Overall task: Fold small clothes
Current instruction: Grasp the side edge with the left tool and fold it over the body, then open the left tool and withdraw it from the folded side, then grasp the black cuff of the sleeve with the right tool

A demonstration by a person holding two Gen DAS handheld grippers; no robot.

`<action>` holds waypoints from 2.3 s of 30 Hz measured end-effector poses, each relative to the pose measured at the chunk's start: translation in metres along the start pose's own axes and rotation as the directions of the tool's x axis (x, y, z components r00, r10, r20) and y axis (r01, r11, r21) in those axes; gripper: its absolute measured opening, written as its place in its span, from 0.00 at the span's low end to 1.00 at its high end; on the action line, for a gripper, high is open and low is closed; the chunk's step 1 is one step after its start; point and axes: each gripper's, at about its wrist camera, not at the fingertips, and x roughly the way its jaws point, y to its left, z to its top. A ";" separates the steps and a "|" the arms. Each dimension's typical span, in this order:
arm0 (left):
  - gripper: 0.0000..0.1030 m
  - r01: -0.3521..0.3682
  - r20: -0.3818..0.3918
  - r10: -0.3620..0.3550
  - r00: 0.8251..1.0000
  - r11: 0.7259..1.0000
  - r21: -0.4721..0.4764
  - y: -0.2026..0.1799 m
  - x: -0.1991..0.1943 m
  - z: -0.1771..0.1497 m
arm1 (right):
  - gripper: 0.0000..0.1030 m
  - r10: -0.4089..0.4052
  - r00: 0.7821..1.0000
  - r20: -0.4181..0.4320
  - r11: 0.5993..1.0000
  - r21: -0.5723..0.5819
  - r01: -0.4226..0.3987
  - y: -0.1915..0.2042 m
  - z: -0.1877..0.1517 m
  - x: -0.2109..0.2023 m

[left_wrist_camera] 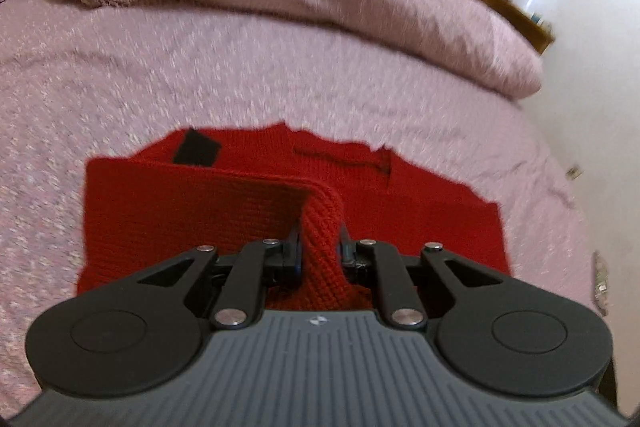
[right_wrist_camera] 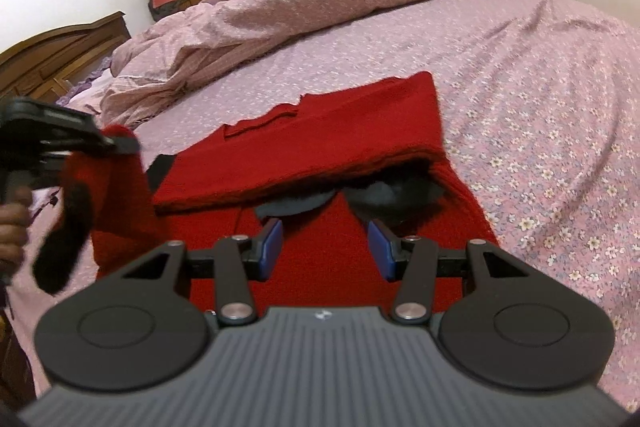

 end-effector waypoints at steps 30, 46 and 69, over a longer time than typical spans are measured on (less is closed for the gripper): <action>0.68 -0.260 0.079 0.248 0.965 0.938 0.230 -0.001 -0.041 -0.033 | 0.49 0.069 0.994 -0.083 0.997 0.038 -0.066 0.008 -0.010 0.014; 0.68 -0.406 0.041 0.405 0.913 0.900 0.160 0.067 -0.051 -0.072 | 0.51 0.187 0.966 -0.178 0.943 0.308 -0.126 0.002 -0.006 0.040; 0.68 -0.437 -0.011 0.444 0.896 0.887 0.148 0.091 -0.034 -0.087 | 0.09 0.024 1.000 0.006 0.995 -0.098 -0.023 0.043 0.033 0.049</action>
